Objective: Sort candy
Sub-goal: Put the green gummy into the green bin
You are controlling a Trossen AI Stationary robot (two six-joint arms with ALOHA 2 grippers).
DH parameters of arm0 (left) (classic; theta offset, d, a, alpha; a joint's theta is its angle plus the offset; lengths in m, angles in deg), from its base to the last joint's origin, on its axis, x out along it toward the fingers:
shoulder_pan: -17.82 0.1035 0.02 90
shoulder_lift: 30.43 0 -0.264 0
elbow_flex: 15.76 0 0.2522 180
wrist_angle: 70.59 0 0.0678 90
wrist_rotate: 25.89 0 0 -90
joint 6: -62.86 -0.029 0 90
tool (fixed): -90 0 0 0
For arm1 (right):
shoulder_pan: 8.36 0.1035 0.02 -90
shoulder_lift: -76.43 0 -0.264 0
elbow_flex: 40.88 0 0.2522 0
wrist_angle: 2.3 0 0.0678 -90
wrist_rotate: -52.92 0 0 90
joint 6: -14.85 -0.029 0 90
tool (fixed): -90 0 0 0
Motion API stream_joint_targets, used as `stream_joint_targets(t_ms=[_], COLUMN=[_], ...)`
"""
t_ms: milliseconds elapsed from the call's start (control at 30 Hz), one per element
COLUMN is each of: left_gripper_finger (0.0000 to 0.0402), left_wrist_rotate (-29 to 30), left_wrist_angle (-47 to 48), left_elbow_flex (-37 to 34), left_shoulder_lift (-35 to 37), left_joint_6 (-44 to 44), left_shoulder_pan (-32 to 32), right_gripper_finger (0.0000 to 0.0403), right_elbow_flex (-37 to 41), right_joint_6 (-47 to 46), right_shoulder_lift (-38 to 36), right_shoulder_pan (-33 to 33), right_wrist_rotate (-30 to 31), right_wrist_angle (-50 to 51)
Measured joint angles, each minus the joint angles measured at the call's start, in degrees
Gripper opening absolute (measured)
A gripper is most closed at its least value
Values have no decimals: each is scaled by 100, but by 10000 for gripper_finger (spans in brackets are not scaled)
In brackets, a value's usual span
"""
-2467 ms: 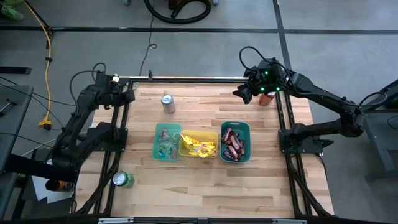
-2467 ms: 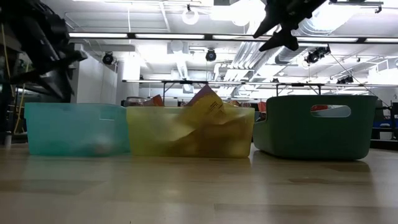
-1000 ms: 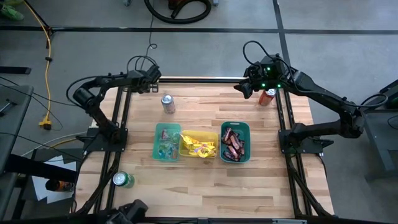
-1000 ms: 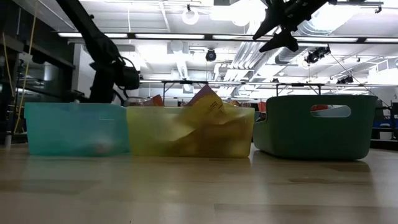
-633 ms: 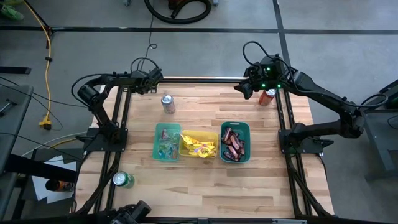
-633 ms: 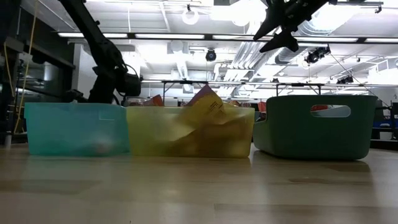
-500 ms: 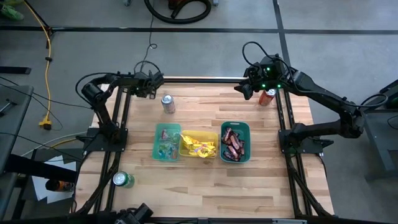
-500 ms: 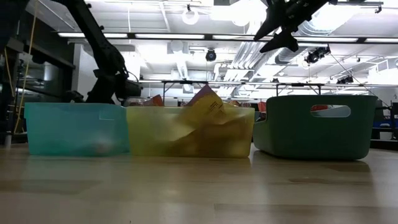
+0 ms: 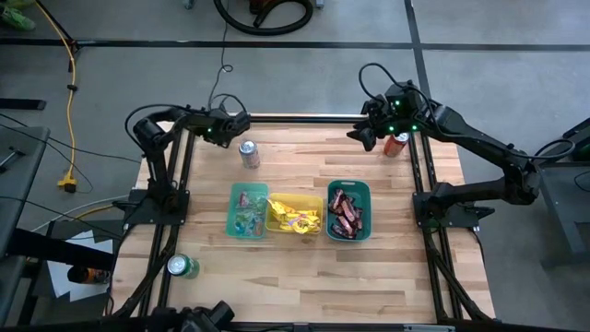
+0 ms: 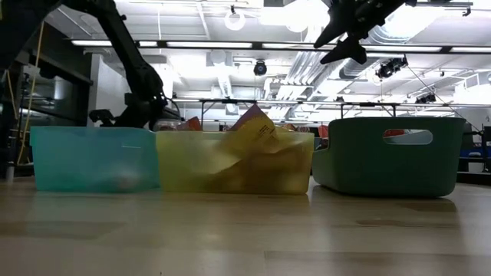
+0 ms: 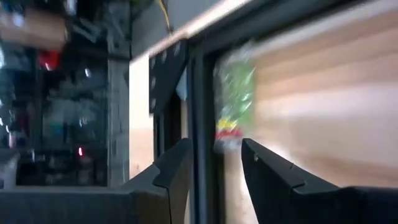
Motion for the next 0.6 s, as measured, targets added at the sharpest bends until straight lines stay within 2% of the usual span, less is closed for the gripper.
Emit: stream_joint_targets(t_ms=[100,233,333,500,600], left_gripper_finger=[129,129,129,129,129], left_wrist_rotate=[-350,-1312,-1806,-2006,-2214], left_wrist_angle=[155,264,355,1114,1353], left_elbow_flex=[110,342,646,1417,1741], left_shoulder_lift=[-4,-134,-162,-162,-153], left_joint_6=[42,442,505,726,569], left_shoulder_pan=[109,157,311,777,977], right_gripper_finger=[226,226,226,226,226], right_elbow_flex=[0,0,0,0,0], right_joint_6=[12,81,247,495,598], right_shoulder_lift=[0,0,0,0,0], right_shoulder_pan=[-2,-2,0,-2,0], right_wrist_rotate=[16,20,37,68,78], right_wrist_angle=[49,125,134,132,130])
